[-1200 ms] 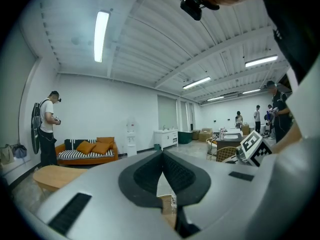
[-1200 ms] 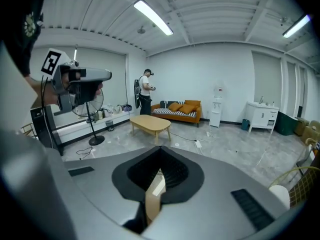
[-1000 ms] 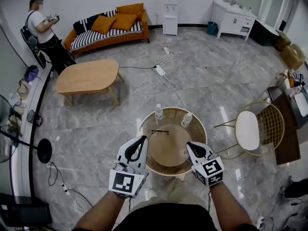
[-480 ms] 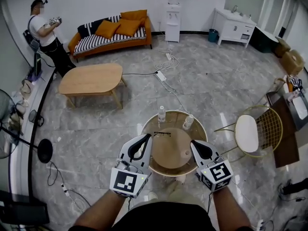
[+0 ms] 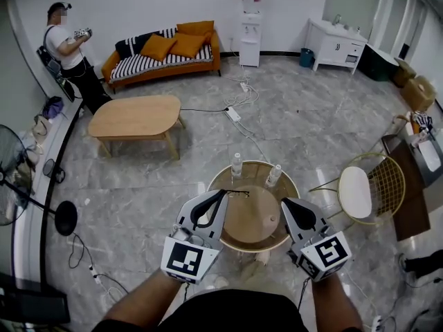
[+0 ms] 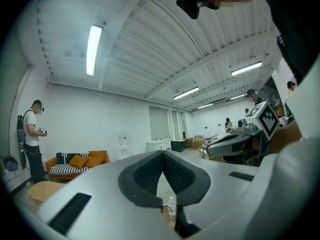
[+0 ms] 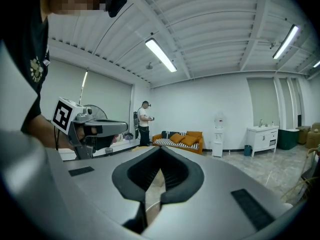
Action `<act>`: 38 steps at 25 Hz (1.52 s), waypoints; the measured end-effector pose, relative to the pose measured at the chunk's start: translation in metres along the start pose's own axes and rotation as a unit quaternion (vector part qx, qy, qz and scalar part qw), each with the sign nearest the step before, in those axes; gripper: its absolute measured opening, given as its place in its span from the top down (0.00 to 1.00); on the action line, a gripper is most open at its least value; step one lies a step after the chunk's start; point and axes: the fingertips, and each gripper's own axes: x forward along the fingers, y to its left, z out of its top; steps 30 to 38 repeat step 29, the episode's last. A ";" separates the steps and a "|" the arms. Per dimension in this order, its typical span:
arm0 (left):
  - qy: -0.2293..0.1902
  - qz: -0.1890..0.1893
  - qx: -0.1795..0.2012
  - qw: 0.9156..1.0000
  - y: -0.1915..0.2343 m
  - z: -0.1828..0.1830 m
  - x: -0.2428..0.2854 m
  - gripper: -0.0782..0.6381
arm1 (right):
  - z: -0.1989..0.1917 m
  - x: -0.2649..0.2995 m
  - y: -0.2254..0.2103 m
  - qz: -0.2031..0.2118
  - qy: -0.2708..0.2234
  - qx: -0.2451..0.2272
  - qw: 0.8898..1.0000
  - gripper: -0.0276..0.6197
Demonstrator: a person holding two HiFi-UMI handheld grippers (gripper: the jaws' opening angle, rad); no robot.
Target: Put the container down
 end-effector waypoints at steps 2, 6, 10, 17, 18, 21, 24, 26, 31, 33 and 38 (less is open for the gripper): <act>0.000 -0.003 -0.001 1.000 -0.002 0.001 -0.007 0.87 | 0.005 -0.005 0.009 0.000 0.001 -0.002 1.000 0.94; -0.003 -0.007 -0.004 1.000 0.001 0.002 -0.019 0.87 | 0.009 -0.010 0.021 -0.003 0.004 -0.010 1.000 0.94; -0.013 -0.004 -0.014 1.000 0.003 0.005 -0.027 0.87 | 0.014 -0.016 0.024 -0.012 0.000 -0.012 1.000 0.94; -0.021 0.001 -0.019 1.000 0.009 0.006 -0.021 0.87 | 0.019 -0.016 0.015 -0.027 -0.001 -0.017 1.000 0.94; -0.023 0.003 -0.018 1.000 0.010 0.006 -0.019 0.87 | 0.019 -0.016 0.013 -0.028 -0.001 -0.017 0.999 0.94; -0.028 0.012 -0.013 0.999 0.014 0.007 -0.015 0.87 | 0.020 -0.016 0.006 -0.035 -0.001 -0.021 0.999 0.94; -0.032 0.025 -0.006 0.999 0.017 0.005 -0.011 0.87 | 0.022 -0.017 -0.006 -0.063 -0.004 -0.039 0.997 0.94; -0.035 0.036 -0.001 0.999 0.019 0.002 -0.009 0.87 | 0.023 -0.015 -0.013 -0.080 -0.007 -0.049 0.996 0.94; -0.038 0.054 0.004 0.998 0.025 -0.002 -0.004 0.87 | 0.024 -0.011 -0.021 -0.088 -0.015 -0.055 0.995 0.94; -0.038 0.054 0.004 0.998 0.025 -0.002 -0.004 0.87 | 0.024 -0.011 -0.021 -0.088 -0.015 -0.055 0.995 0.94; -0.038 0.054 0.004 0.998 0.025 -0.002 -0.004 0.87 | 0.024 -0.011 -0.021 -0.088 -0.015 -0.055 0.995 0.94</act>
